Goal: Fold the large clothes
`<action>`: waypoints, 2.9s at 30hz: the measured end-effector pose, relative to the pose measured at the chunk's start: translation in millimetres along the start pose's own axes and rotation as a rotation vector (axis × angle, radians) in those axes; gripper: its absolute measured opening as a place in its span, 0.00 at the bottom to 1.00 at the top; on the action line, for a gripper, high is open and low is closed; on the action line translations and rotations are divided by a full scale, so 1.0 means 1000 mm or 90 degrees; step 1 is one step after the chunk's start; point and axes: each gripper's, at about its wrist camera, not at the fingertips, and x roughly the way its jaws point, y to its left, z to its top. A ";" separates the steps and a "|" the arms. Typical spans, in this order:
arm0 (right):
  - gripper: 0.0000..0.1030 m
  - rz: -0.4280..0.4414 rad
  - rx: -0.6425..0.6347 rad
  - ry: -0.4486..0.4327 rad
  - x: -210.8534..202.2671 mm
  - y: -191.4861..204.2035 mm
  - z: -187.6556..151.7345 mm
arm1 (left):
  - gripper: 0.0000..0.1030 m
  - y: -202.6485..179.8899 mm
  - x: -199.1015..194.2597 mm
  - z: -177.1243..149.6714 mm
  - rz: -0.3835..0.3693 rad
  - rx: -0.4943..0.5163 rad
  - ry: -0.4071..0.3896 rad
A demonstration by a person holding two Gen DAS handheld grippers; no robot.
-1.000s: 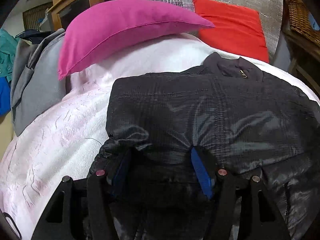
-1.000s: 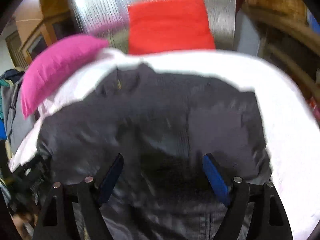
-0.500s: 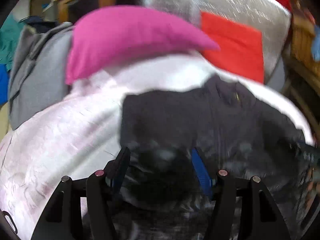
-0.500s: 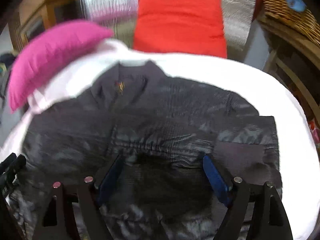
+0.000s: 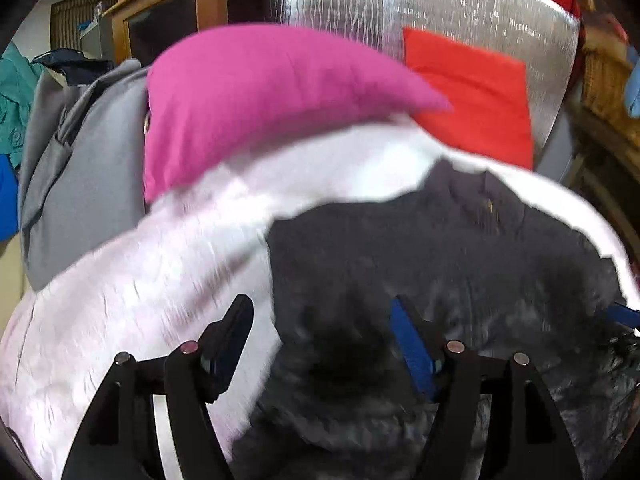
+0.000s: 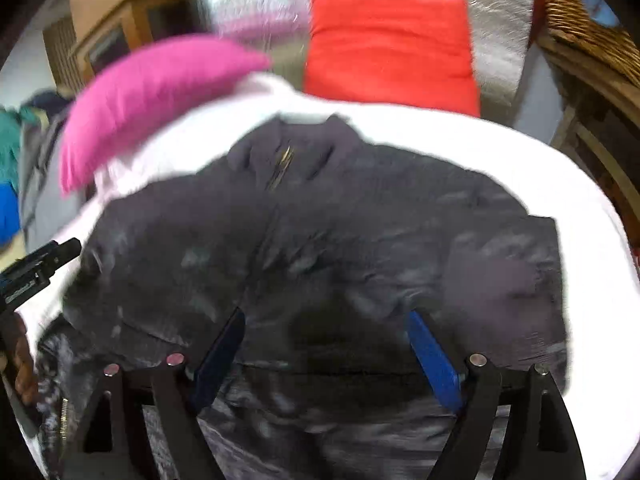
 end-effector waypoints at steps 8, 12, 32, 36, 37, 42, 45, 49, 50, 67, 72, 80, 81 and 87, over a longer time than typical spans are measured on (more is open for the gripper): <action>0.83 0.065 0.349 -0.068 -0.025 -0.197 -0.013 | 0.71 0.050 0.069 0.026 -0.154 -0.125 0.110; 0.69 0.108 0.415 -0.036 0.003 -0.244 -0.019 | 0.71 0.049 0.092 0.026 -0.185 -0.157 0.137; 0.71 -0.014 0.226 -0.048 0.011 -0.191 0.014 | 0.31 -0.001 0.077 0.037 -0.039 0.009 0.056; 0.71 -0.034 0.156 -0.104 -0.033 -0.163 0.026 | 0.44 -0.025 0.026 0.037 -0.053 0.047 -0.034; 0.71 -0.023 0.132 -0.109 -0.041 -0.148 0.028 | 0.50 -0.036 0.017 0.034 -0.067 0.059 -0.041; 0.71 0.016 0.058 -0.069 -0.031 -0.084 0.016 | 0.56 -0.097 0.009 -0.001 -0.121 0.134 -0.016; 0.71 -0.068 0.019 0.029 0.014 -0.071 -0.007 | 0.57 -0.125 0.044 -0.029 -0.072 0.187 0.063; 0.76 -0.062 0.062 0.031 0.013 -0.084 -0.019 | 0.57 -0.132 0.043 -0.038 -0.043 0.218 0.036; 0.75 -0.062 0.066 0.025 0.008 -0.087 -0.018 | 0.57 -0.130 0.036 -0.035 -0.048 0.214 0.030; 0.79 0.030 0.046 -0.086 -0.054 -0.071 0.001 | 0.67 -0.050 -0.001 -0.009 -0.062 0.042 -0.015; 0.79 0.015 0.065 -0.021 0.005 -0.070 0.007 | 0.69 -0.015 0.056 -0.022 -0.050 0.002 0.115; 0.79 -0.002 0.021 -0.060 -0.012 -0.054 0.006 | 0.72 0.030 0.044 0.030 -0.121 -0.067 0.027; 0.79 0.003 -0.003 -0.055 -0.011 -0.047 0.005 | 0.72 0.041 0.061 0.039 -0.139 -0.093 0.055; 0.79 -0.012 -0.050 0.026 0.026 -0.047 -0.019 | 0.43 0.056 0.132 0.051 -0.168 -0.113 0.177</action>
